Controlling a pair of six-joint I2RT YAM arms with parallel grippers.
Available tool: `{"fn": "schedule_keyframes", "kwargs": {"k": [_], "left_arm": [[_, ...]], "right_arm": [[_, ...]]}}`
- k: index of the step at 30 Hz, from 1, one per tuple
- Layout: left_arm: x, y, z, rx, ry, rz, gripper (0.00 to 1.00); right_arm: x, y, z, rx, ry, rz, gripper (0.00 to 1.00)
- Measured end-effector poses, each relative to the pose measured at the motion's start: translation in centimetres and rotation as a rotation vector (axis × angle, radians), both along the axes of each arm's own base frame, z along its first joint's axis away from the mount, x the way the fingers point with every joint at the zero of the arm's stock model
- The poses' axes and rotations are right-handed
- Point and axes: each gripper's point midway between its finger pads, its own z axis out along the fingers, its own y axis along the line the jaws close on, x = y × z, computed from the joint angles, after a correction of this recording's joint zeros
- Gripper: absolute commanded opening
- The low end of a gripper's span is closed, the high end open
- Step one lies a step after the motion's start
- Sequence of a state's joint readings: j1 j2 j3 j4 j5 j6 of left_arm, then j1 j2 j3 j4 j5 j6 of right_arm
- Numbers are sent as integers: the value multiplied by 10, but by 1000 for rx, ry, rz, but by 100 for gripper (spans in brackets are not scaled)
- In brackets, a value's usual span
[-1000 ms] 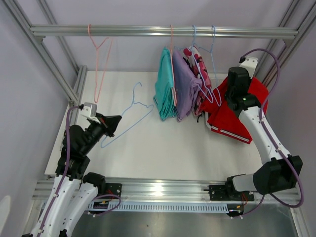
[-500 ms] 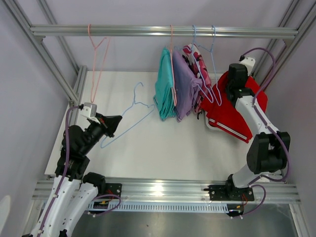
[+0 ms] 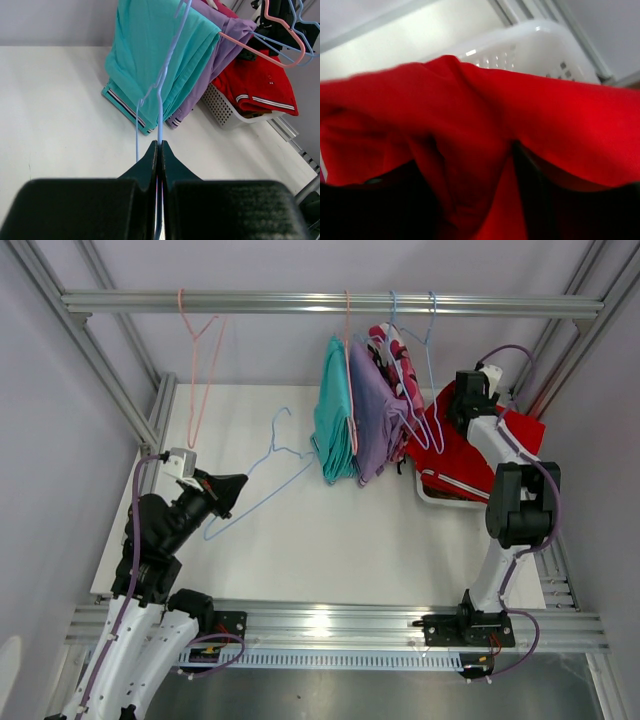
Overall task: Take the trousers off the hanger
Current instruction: Place the trousers in the bin.
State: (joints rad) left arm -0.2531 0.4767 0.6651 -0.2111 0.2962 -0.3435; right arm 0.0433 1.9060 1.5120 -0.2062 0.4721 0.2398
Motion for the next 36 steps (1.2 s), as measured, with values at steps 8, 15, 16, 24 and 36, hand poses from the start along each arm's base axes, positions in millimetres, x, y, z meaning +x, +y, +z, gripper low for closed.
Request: {"fn": "schedule_keyframes", "kwargs": {"k": [8,15,16,24,36], "left_arm": [[0,0,0,-1,-1,-1,0],[-2,0,3,-3,-11,-1,1],[-2,1,3,-3,-12,0,0],[-3,1,4,-4,-17,0,1],[-6,0,7,-8,-30,-8,0]], "right_arm": [[-21,-1,14,26,42,-5,88],[-51,-7,88,57,-72,-17,73],[-54,-7,100,60,-100,-17,64],[-58,0,118,104,-143,3,15],[-12,22,34,203,-33,72,4]]}}
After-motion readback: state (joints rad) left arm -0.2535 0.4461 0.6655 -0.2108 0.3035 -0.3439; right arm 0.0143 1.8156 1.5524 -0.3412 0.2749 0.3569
